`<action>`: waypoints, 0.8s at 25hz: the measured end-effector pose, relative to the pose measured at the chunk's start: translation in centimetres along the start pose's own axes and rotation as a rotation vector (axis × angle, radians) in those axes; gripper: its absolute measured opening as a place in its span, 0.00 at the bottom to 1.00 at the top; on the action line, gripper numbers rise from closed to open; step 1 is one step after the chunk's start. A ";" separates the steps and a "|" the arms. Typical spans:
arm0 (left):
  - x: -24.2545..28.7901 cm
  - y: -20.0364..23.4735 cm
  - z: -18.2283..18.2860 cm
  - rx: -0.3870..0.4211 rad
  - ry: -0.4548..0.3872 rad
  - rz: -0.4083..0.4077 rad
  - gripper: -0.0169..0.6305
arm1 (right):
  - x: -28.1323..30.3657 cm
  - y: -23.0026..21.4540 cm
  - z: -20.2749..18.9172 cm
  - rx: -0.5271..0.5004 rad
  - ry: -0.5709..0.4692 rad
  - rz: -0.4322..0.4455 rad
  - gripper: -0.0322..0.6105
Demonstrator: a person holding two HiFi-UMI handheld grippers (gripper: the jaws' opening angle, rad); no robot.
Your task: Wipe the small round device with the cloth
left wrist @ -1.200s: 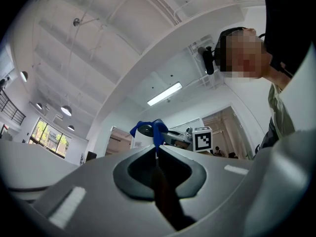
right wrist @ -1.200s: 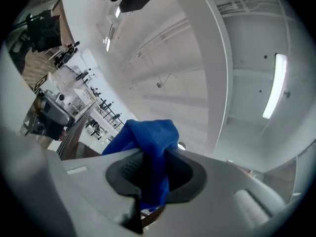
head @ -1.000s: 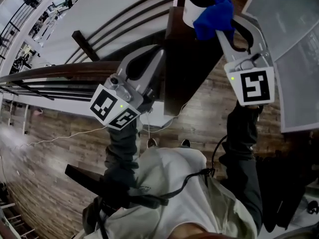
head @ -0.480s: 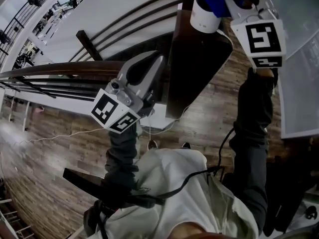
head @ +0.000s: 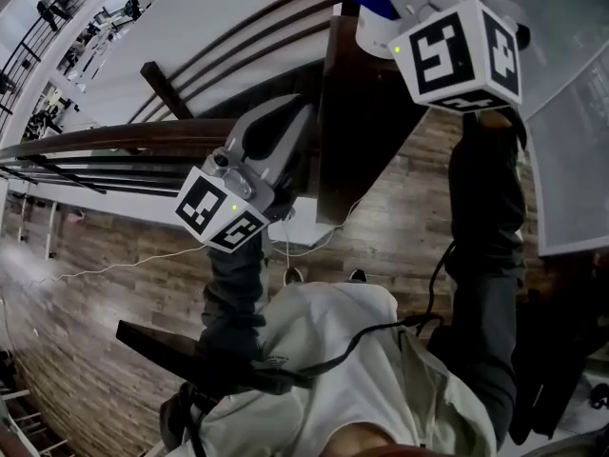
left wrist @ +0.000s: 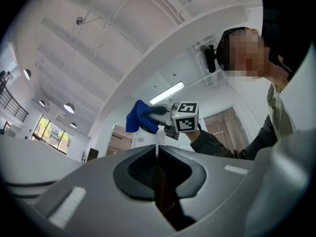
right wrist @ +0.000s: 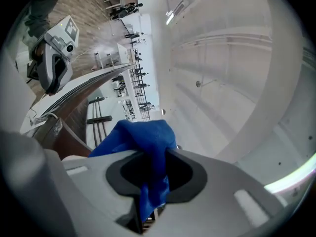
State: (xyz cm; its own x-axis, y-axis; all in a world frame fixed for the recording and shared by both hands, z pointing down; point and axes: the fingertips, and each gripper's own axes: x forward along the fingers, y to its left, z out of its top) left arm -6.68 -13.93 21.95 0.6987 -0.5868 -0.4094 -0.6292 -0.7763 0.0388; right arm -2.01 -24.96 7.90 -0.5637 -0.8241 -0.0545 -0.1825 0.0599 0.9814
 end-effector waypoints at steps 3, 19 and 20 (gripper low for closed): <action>0.4 -0.2 0.0 -0.007 0.002 -0.012 0.03 | 0.4 2.2 1.4 -0.056 -0.013 0.054 0.16; -0.1 0.3 -1.4 -0.028 0.026 -0.003 0.03 | -4.4 10.2 1.5 -0.295 0.036 0.045 0.16; -0.1 0.3 -1.6 -0.031 0.027 -0.003 0.03 | -5.1 10.3 1.2 -0.273 0.035 0.038 0.16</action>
State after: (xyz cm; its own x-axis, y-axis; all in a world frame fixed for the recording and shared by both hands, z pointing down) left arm -6.38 -14.43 23.51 0.7098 -0.5903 -0.3844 -0.6168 -0.7844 0.0656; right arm -1.98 -19.53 18.11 -0.5367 -0.8436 -0.0145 0.0652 -0.0586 0.9961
